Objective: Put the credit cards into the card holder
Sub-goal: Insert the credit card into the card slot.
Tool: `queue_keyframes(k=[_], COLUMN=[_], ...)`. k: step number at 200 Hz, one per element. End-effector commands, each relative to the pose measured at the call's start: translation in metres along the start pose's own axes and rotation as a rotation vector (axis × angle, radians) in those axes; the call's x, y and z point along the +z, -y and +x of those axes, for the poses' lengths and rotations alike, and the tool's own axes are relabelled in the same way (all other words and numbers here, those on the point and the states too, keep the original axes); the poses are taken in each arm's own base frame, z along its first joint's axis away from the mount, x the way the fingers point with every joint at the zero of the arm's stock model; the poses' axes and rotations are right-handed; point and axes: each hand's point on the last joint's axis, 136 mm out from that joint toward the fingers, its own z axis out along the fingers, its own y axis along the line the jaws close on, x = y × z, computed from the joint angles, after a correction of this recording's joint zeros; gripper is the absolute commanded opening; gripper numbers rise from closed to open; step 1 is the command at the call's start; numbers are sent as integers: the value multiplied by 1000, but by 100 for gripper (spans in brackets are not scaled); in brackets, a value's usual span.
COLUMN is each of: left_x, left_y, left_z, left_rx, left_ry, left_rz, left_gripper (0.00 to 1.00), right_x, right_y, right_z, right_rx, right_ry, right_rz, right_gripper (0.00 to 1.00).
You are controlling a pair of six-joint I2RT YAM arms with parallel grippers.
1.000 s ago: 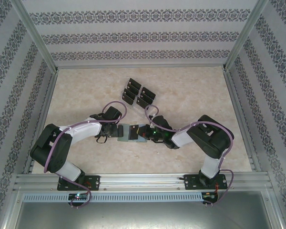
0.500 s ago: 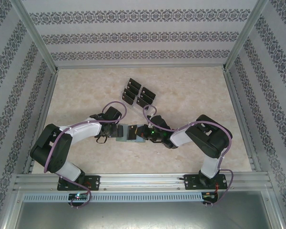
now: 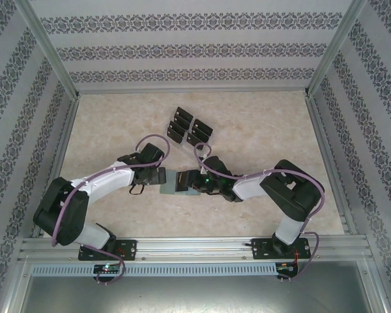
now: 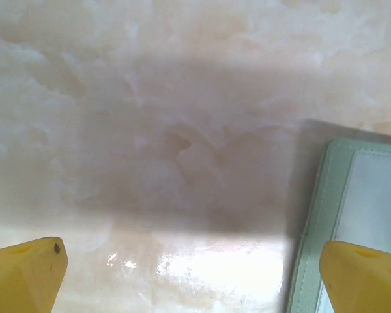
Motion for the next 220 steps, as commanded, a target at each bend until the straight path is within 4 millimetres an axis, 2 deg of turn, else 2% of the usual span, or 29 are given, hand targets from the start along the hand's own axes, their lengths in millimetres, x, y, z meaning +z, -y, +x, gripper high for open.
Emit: queue_keyframes(k=[1, 78, 107, 122, 162, 178, 201, 220], left_x=[-14, -20, -21, -21, -24, -24, -22, -21], left_y=[2, 24, 28, 30, 45, 57, 74, 89], left_z=[-8, -16, -18, -19, -20, -18, -15, -12], left_rx=[4, 17, 15, 17, 44, 56, 70, 99], left_ry=[22, 10, 9, 10, 3, -9, -18, -22], left_rz=[-4, 82, 90, 92, 119, 136, 154, 159], left_gripper=[100, 100, 100, 100, 100, 100, 100, 100], right_x=[-6, -17, -22, -24, -42, -55, -69, -72], right_y=[17, -5, -8, -8, -7, 0, 13, 19], right_z=[7, -7, -12, -15, -27, -34, -37, -34], right_rx=[-11, -53, -66, -71, -66, -42, -13, -14], right_ry=[-17, -11, 3, 9, 69, 107, 119, 109], right_rz=[98, 69, 87, 99, 128, 156, 197, 205], right_gripper=[53, 63, 67, 72, 73, 66, 40, 20])
